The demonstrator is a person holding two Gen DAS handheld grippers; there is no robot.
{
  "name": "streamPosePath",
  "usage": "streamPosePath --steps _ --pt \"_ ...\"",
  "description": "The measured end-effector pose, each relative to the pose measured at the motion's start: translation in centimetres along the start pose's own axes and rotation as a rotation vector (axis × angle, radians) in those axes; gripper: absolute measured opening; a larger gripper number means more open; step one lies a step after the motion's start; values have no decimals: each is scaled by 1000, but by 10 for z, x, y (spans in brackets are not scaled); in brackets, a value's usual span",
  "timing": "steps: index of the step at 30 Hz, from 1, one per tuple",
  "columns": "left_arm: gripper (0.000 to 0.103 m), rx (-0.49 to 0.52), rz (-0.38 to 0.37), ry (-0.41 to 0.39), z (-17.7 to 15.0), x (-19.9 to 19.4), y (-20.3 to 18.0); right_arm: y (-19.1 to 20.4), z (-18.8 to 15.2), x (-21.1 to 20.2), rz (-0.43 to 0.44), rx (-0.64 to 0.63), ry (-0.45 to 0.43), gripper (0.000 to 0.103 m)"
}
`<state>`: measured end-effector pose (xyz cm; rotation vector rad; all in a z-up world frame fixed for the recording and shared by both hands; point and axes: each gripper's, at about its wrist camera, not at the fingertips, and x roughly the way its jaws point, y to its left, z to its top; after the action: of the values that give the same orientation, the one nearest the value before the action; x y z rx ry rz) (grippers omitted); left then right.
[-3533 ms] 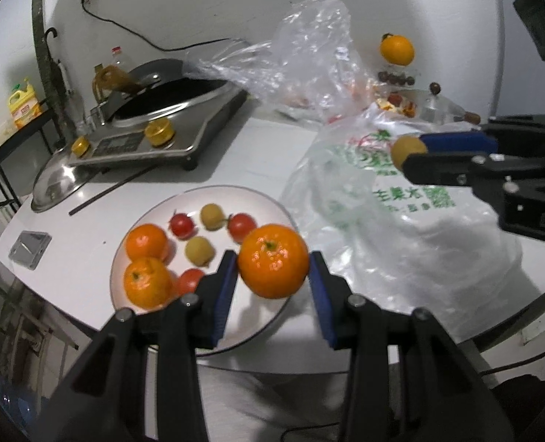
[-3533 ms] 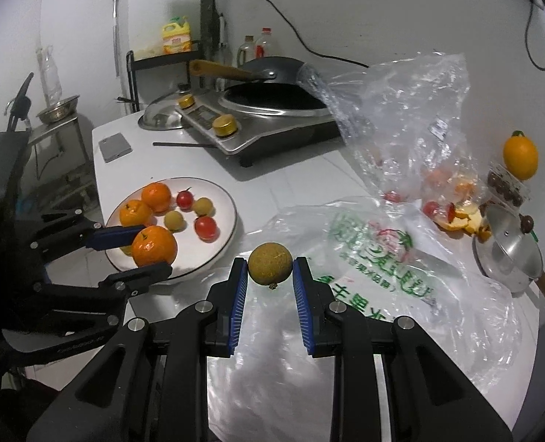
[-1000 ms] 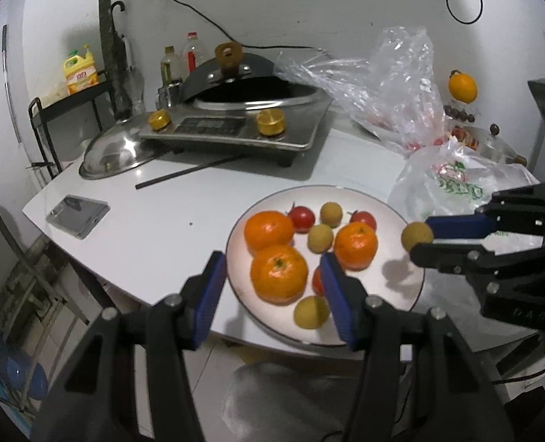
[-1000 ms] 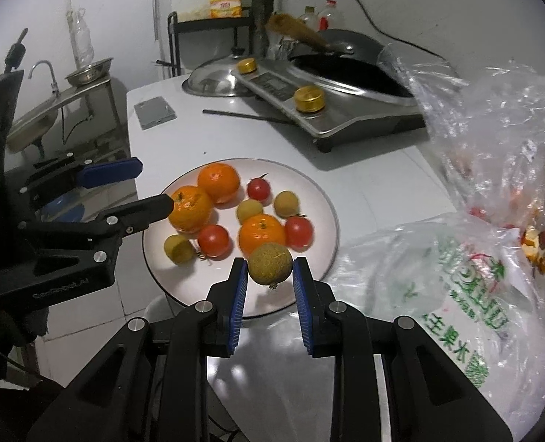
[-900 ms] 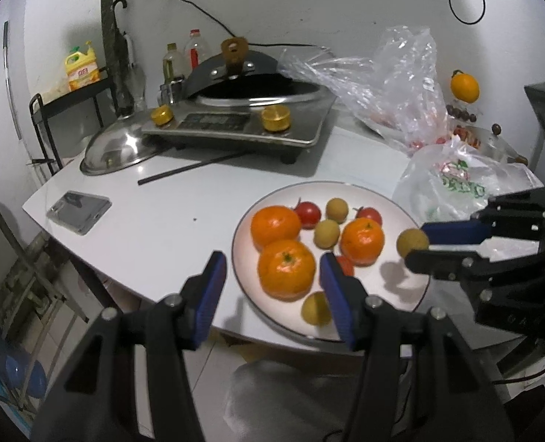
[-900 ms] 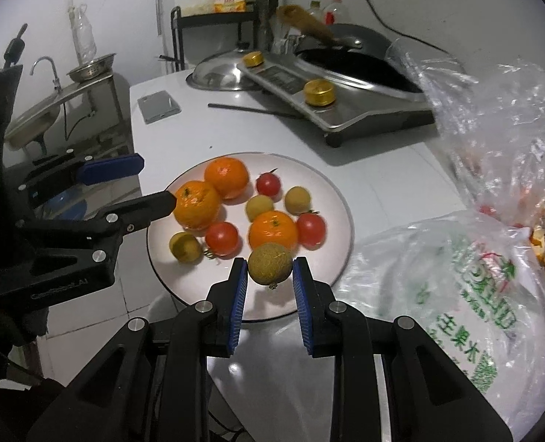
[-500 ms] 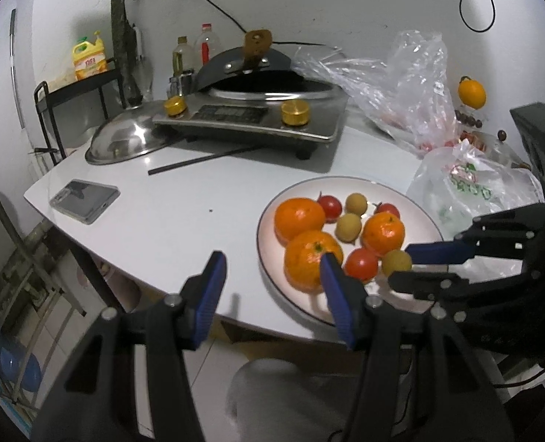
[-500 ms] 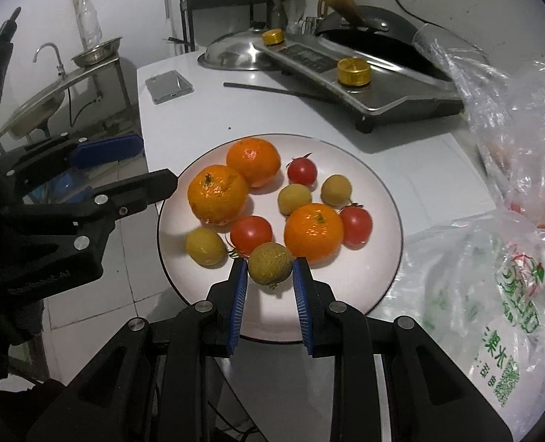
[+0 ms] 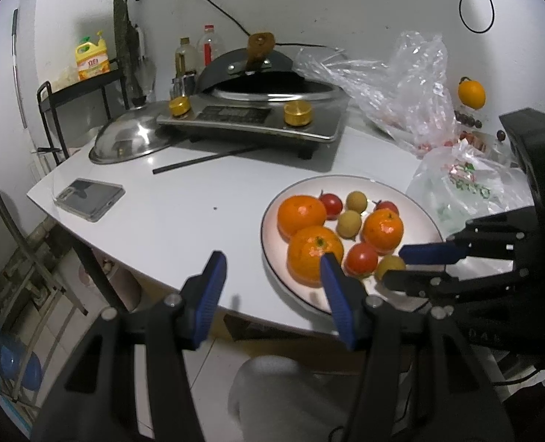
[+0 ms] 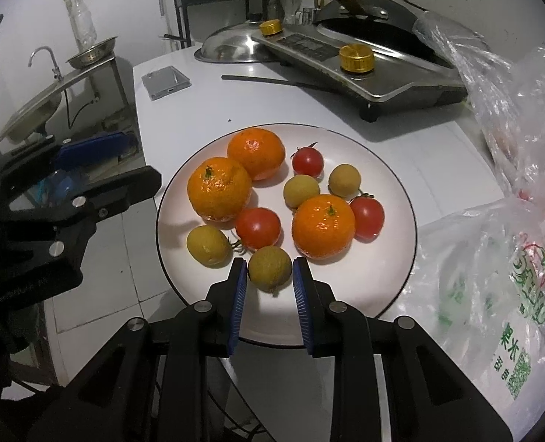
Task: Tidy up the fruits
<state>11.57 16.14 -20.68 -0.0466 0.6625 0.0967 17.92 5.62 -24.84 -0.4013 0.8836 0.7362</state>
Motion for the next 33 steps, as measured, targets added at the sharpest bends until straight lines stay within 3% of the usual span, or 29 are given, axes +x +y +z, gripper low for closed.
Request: streamPosePath --steps 13,16,33 --pt "56 12 -9 -31 3 -28 -25 -4 -9 -35 -30 12 -60 29" --pt "67 17 -14 -45 3 -37 -34 -5 -14 -46 -37 16 -75 29" --pt "68 53 -42 -100 -1 -86 -77 -8 -43 -114 -89 40 -178 29"
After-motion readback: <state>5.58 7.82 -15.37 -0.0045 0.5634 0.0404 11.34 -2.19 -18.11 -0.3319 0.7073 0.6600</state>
